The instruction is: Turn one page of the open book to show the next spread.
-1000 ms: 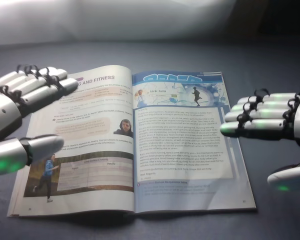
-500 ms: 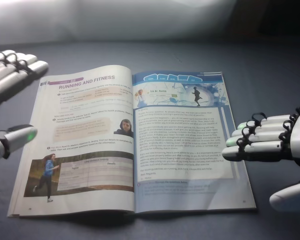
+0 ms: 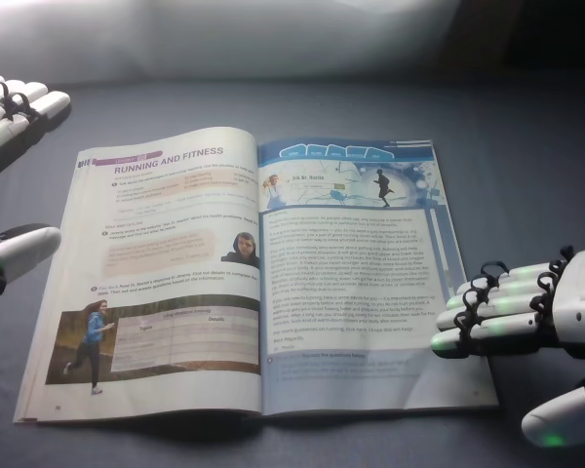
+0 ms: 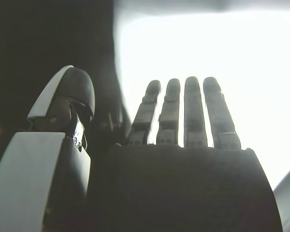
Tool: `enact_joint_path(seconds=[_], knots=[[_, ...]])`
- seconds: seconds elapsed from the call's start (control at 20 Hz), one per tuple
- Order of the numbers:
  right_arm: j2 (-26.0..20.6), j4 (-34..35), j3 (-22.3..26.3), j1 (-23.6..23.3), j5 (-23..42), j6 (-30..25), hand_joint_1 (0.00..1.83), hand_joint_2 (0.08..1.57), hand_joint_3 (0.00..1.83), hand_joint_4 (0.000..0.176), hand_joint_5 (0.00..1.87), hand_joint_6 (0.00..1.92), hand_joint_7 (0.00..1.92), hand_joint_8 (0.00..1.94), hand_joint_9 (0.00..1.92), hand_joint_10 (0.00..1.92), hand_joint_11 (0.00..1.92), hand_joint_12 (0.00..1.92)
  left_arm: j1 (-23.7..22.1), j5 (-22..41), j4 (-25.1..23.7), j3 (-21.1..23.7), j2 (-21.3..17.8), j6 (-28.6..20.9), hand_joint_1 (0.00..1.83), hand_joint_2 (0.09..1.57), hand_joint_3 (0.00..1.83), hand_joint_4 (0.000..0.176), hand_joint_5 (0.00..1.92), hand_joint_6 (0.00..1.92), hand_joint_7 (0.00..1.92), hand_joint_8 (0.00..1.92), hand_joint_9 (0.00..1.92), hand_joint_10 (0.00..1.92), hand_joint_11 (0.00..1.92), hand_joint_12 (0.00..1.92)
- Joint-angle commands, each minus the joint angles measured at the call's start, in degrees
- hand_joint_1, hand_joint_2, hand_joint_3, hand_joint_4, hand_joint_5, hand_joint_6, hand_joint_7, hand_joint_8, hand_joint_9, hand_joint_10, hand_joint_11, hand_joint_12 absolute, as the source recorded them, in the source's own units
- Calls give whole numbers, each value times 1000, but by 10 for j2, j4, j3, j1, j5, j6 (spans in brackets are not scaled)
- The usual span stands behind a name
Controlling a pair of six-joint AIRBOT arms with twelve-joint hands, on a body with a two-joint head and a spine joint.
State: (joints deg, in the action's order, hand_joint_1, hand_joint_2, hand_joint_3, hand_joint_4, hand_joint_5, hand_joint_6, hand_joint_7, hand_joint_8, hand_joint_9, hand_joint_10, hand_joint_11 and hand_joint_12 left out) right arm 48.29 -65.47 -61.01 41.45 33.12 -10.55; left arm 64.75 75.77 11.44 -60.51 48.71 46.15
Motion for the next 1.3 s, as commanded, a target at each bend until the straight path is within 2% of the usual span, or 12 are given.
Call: enact_joint_path(seconds=[0.0, 0.1, 0.2, 0.35, 0.4, 0.45, 0.6, 0.8, 1.25], knots=[[3, 10, -2, -1, 29, -10, 0, 1259, 0, 0, 85, 20, 0, 0, 0, 0, 14, 12, -1, 74, 10, 0, -5, 0, 286, 1403, 0, 8, 15, 2, 0, 0, 0, 0, 0, 0], [9, 0, -6, 4, 29, -24, 0, 1265, 0, 0, 86, 16, 0, 0, 0, 0, 2, 10, -1, 75, 11, 0, -5, 0, 291, 1403, 0, 5, 22, 4, 0, 0, 0, 0, 0, 0], [15, -5, -9, 8, 29, -29, 0, 1259, 0, 0, 81, 10, 0, 0, 0, 0, 1, 2, 1, 77, 12, 1, -5, 0, 288, 1398, 0, 10, 21, 4, 0, 0, 0, 0, 0, 0], [28, -5, -19, 12, 28, -31, 0, 1273, 4, 0, 68, 4, 0, 0, 0, 0, 0, 0, 5, 82, 16, 2, -5, 0, 287, 1402, 0, 0, 27, 5, 0, 0, 0, 0, 0, 0], [32, -6, -22, 12, 28, -31, 0, 1276, 5, 0, 63, 1, 0, 0, 0, 0, 0, 0, 5, 84, 16, 2, -5, 0, 283, 1399, 0, 1, 25, 4, 0, 0, 0, 0, 0, 0], [39, -5, -26, 12, 28, -31, 0, 1289, 11, 0, 72, 5, 0, 0, 0, 0, 0, 0, 6, 84, 17, 2, -5, 0, 266, 1397, 0, 9, 21, 2, 0, 0, 0, 0, 0, 0], [58, -4, -39, 12, 29, -31, 0, 1365, 39, 0, 23, 3, 0, 0, 0, 0, 0, 0, 6, 88, 18, 2, -5, 0, 284, 1404, 0, 0, 30, 4, 0, 0, 0, 0, 0, 0], [78, 31, -52, 12, 38, 0, 0, 1433, 20, 0, 50, 6, 0, 0, 0, 0, 0, 0, 7, 91, 20, 3, -5, 0, 267, 1418, 5, 0, 25, 2, 0, 0, 0, 0, 0, 0], [151, 122, -98, -11, 73, 90, 0, 1370, 0, 0, 0, 0, 0, 0, 0, 0, 0, 0, 12, 104, 28, 4, -5, 0, 330, 1410, 0, 0, 43, 4, 0, 0, 0, 0, 0, 0]])
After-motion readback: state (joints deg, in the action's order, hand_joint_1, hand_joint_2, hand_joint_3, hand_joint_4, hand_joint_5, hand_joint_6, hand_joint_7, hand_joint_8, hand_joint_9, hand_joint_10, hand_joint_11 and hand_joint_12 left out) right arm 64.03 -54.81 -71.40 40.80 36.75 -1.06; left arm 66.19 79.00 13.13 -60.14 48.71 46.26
